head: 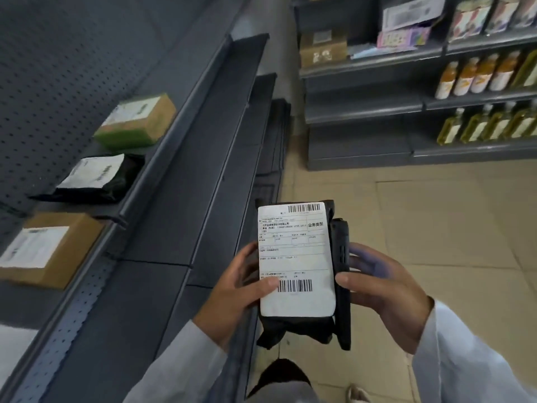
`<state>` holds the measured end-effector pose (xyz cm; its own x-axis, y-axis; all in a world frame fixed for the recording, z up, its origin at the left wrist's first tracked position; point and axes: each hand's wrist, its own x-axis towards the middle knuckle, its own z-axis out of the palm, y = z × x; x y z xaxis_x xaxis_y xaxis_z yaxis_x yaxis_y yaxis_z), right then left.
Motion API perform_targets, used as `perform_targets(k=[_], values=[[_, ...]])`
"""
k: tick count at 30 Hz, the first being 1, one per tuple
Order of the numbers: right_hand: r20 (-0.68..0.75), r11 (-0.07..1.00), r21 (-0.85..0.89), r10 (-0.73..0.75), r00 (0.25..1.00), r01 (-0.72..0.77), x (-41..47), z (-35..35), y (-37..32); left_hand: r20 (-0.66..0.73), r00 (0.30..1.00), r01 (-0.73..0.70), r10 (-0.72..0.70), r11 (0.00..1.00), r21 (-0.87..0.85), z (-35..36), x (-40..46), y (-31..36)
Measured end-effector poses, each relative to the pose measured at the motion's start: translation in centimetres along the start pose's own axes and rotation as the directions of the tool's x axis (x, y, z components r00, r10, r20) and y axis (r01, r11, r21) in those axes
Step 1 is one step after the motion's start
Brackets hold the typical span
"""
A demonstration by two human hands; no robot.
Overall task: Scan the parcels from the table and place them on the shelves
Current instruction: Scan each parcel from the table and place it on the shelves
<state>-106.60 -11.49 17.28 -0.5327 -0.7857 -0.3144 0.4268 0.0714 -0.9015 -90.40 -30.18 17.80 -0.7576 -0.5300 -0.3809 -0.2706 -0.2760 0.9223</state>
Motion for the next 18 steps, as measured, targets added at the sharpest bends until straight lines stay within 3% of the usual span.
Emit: perform_targets(k=[7, 14, 18], values=[[0.074, 0.997, -0.066, -0.028, 0.997, 0.033, 14.3, 1.3, -5.4, -0.177, 0.981, -0.110, 0.085, 0.984, -0.137, -2.9, 10.5, 4.9], [0.116, 0.987, -0.135, -0.072, 0.991, 0.088, 27.4, 4.7, -13.4, -0.195, 0.958, -0.256, 0.212, 0.935, -0.243, -8.0, 22.0, 13.6], [0.133, 0.983, -0.126, -0.115, 0.984, 0.132, 33.9, 5.7, -17.1, -0.256, 0.928, -0.325, 0.270, 0.924, -0.203, -10.0, 27.6, 17.8]])
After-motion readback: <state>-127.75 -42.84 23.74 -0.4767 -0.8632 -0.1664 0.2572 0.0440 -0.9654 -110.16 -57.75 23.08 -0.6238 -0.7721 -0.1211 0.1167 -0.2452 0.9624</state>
